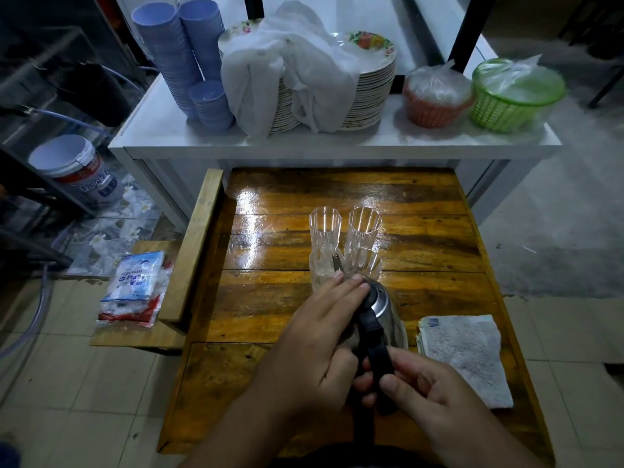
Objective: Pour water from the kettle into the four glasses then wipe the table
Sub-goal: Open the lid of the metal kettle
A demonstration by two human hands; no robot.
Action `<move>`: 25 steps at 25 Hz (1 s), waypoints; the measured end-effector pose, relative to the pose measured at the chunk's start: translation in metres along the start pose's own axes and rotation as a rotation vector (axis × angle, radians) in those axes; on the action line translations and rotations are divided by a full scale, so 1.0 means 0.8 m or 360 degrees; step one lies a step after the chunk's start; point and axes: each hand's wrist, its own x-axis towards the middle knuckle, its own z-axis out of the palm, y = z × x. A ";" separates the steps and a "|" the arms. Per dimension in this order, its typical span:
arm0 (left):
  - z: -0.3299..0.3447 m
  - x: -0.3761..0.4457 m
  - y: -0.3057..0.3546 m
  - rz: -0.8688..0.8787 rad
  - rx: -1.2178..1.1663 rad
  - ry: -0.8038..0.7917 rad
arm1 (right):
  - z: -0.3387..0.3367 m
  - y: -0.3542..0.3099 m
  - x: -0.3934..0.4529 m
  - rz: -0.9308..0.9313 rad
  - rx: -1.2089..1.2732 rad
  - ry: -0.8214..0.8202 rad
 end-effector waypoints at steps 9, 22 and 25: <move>-0.031 0.022 0.016 0.0253 0.0052 0.0136 | 0.011 -0.035 0.002 -0.0206 -0.0051 0.0021; -0.059 0.078 -0.005 0.0063 0.0003 0.0025 | 0.020 -0.084 0.048 -0.0230 -0.0028 0.0116; -0.063 0.086 -0.017 0.0023 0.0002 -0.0016 | 0.023 -0.094 0.054 -0.0156 -0.0001 0.0121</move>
